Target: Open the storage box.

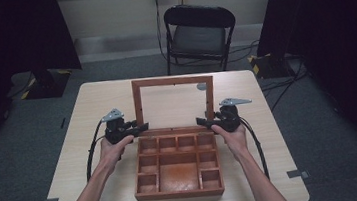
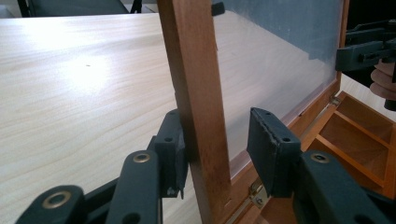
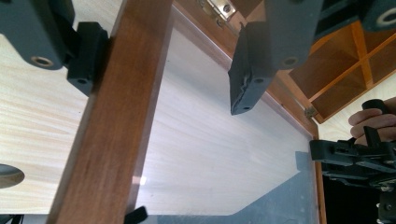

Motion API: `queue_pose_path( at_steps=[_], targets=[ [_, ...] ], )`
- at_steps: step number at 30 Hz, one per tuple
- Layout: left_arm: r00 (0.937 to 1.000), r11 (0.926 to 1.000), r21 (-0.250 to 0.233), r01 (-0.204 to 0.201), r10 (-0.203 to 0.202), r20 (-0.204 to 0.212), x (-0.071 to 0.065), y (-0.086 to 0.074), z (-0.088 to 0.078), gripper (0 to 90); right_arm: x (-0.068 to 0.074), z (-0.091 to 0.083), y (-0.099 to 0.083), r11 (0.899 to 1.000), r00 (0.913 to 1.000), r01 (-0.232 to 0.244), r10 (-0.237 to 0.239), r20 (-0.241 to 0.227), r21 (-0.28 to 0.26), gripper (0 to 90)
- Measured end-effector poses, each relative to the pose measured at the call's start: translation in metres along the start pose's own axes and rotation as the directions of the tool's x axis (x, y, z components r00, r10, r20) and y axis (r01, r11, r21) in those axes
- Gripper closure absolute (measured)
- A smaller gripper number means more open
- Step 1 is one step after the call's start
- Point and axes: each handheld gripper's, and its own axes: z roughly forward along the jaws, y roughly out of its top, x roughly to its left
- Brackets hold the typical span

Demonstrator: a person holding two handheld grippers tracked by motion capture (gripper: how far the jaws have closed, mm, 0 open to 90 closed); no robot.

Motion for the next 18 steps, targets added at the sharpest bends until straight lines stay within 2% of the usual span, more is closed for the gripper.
queue_pose_path(
  at_steps=[7, 13, 18],
  targets=[
    [0.9992, 0.9992, 0.01, 0.039, -0.039, -0.001, 0.002, -0.002, 0.005, 53.8, -0.005, 0.006, -0.002, 0.999, 0.9995, -0.032, 0.032, 0.007, 0.005, 38.7],
    [0.9977, 0.9964, 0.054, 0.065, -0.066, 0.014, 0.004, -0.006, 0.009, 48.1, -0.009, 0.012, -0.006, 0.998, 0.9984, -0.055, 0.054, 0.015, 0.036, 35.1],
    [0.9975, 0.9952, 0.07, 0.069, -0.07, 0.005, 0.007, -0.007, 0.01, 45.5, -0.012, 0.015, -0.009, 0.996, 0.9964, -0.083, 0.082, 0.022, 0.044, 32.9]
  ],
)
